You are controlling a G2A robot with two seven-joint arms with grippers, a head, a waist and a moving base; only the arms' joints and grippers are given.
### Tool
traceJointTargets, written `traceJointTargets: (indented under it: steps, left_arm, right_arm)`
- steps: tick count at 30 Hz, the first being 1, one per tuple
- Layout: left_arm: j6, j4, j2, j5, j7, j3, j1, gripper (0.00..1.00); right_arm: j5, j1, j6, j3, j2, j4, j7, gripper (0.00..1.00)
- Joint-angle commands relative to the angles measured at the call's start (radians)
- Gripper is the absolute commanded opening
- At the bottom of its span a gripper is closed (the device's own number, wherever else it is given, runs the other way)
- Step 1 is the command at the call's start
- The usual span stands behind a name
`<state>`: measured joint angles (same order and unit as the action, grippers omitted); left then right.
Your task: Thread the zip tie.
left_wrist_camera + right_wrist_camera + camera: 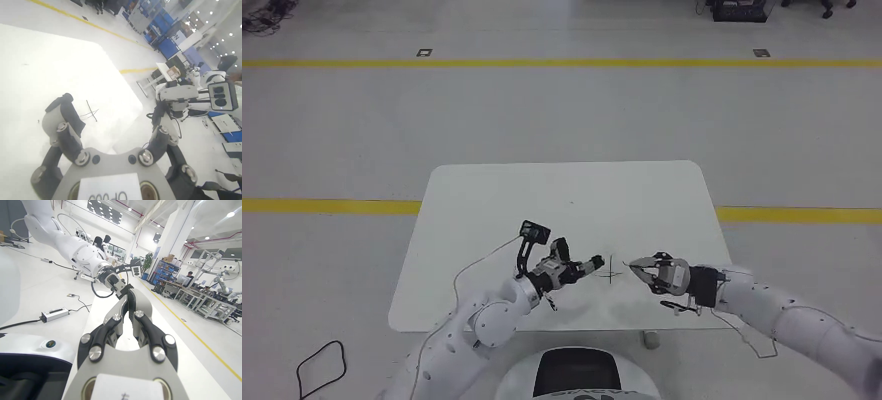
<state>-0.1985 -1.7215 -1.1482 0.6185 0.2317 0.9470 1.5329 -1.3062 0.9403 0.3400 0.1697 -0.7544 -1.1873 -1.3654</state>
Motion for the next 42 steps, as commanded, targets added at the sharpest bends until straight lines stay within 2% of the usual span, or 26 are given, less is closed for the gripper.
traceJointTargets:
  steps: [1, 4, 8, 9, 11, 19, 21, 23, 24, 29, 31, 42]
  left_arm:
    - [-0.031, -0.004, 0.005, 0.017, 0.007, 0.005, 0.003, 1.0]
    - [-0.059, -0.008, 0.01, 0.038, 0.008, 0.012, 0.008, 1.0]
    - [-0.141, -0.015, 0.02, 0.069, 0.008, 0.015, 0.011, 1.0]
    - [-0.141, -0.029, 0.023, 0.079, 0.013, 0.002, 0.01, 1.0]
    - [-0.141, -0.028, 0.028, 0.094, -0.005, 0.003, 0.008, 1.0]
    - [-0.141, -0.032, 0.027, 0.092, -0.001, -0.005, 0.004, 1.0]
    - [-0.141, -0.072, 0.032, 0.117, 0.011, -0.048, -0.022, 1.0]
    - [-0.141, -0.066, 0.052, 0.233, 0.066, -0.092, -0.075, 1.0]
    - [-0.141, -0.063, 0.061, 0.265, 0.059, -0.109, -0.087, 1.0]
    - [-0.141, -0.056, 0.116, 0.27, 0.042, -0.202, -0.176, 1.0]
    - [-0.141, -0.053, 0.137, 0.279, 0.009, -0.237, -0.21, 1.0]
    - [-0.141, -0.05, 0.14, 0.284, -0.001, -0.242, -0.216, 1.0]
  right_arm:
    - [0.019, 0.01, 0.0, 0.0, 0.001, -0.008, 0.003, 0.0]
    - [0.04, 0.019, 0.0, 0.0, 0.004, -0.022, 0.011, 0.0]
    - [0.059, 0.023, 0.0, 0.0, 0.01, -0.038, 0.029, 0.0]
    - [0.06, 0.022, 0.0, 0.0, 0.011, -0.039, 0.034, 0.0]
    - [0.052, 0.016, 0.0, 0.0, 0.014, -0.039, 0.043, 0.0]
    - [0.05, 0.014, 0.0, 0.0, 0.014, -0.038, 0.045, 0.0]
    - [0.055, 0.02, -0.004, 0.005, 0.013, -0.044, 0.065, 0.0]
    - [0.06, 0.03, 0.0, 0.016, 0.012, -0.05, 0.076, 0.0]
    - [0.057, 0.033, 0.0, 0.018, 0.012, -0.051, 0.074, 0.0]
    - [0.044, 0.035, 0.0, 0.007, 0.016, -0.049, 0.062, 0.0]
    - [0.043, 0.033, 0.0, 0.0, 0.017, -0.051, 0.059, 0.0]
    - [0.037, 0.032, 0.0, 0.0, 0.018, -0.051, 0.058, 0.0]
